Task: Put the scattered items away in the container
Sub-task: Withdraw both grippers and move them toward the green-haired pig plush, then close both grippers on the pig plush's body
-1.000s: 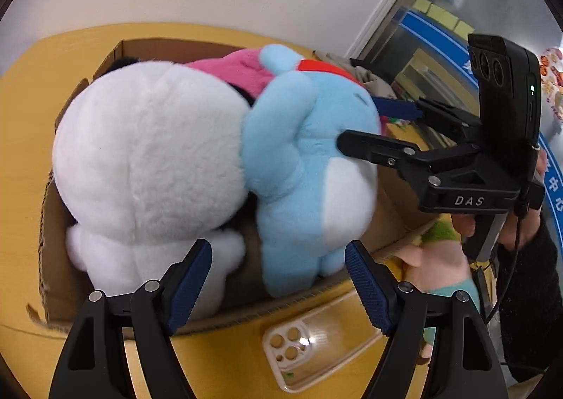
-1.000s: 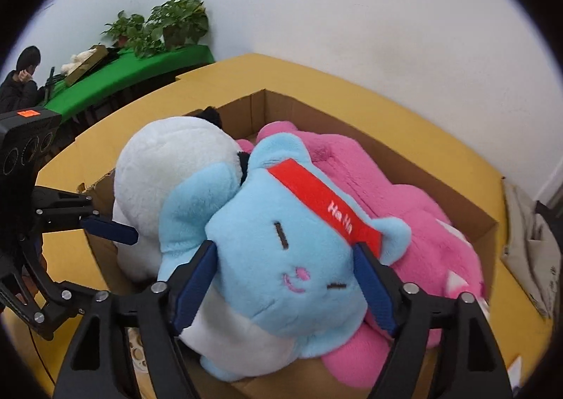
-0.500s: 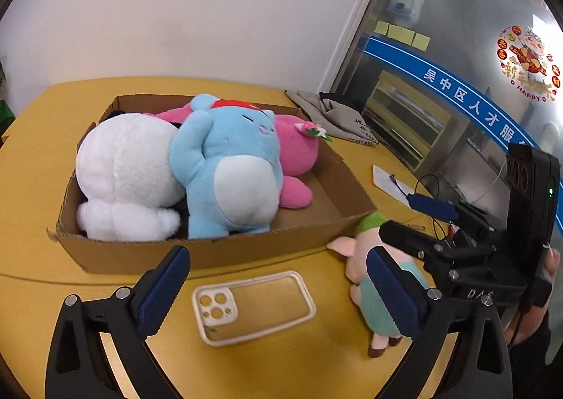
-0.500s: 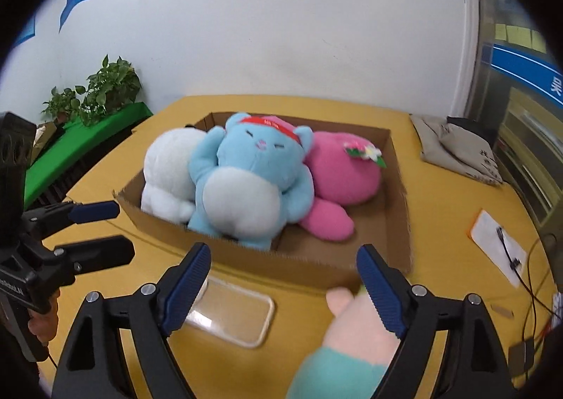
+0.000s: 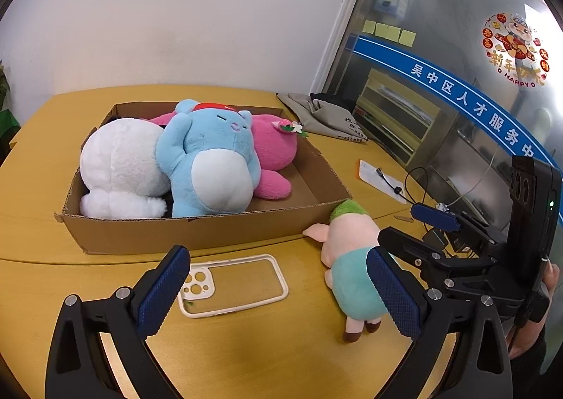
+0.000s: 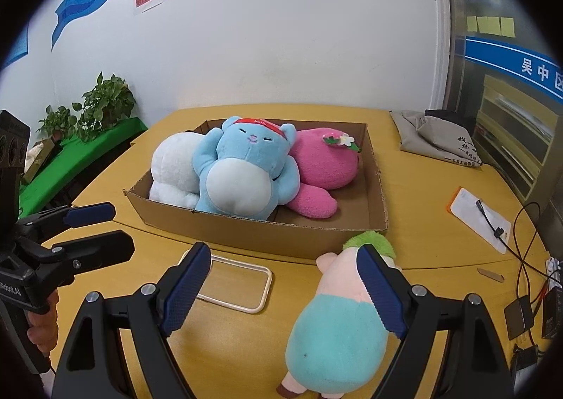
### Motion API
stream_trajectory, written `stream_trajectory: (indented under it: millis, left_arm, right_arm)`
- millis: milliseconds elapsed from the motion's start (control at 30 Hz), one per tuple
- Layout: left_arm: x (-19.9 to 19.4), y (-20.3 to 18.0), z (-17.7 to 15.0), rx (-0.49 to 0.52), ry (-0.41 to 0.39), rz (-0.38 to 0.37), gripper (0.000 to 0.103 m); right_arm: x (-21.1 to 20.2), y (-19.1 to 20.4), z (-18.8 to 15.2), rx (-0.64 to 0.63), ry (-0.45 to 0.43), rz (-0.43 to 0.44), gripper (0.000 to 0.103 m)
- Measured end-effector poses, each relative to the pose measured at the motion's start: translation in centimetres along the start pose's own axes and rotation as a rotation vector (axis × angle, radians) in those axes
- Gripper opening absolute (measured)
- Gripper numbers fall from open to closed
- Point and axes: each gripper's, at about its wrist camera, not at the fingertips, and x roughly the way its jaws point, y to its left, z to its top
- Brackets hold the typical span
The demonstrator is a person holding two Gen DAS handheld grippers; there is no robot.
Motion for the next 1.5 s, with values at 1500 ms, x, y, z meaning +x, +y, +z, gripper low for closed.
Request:
stream_trajectory:
  millis: [1500]
  left_arm:
    - [15.8,-6.8,0.6,-0.01,0.269,-0.317,0.07]
  right_arm:
    - [4.1,-3.8,-8.8,0.057,0.059,0.191,0.069]
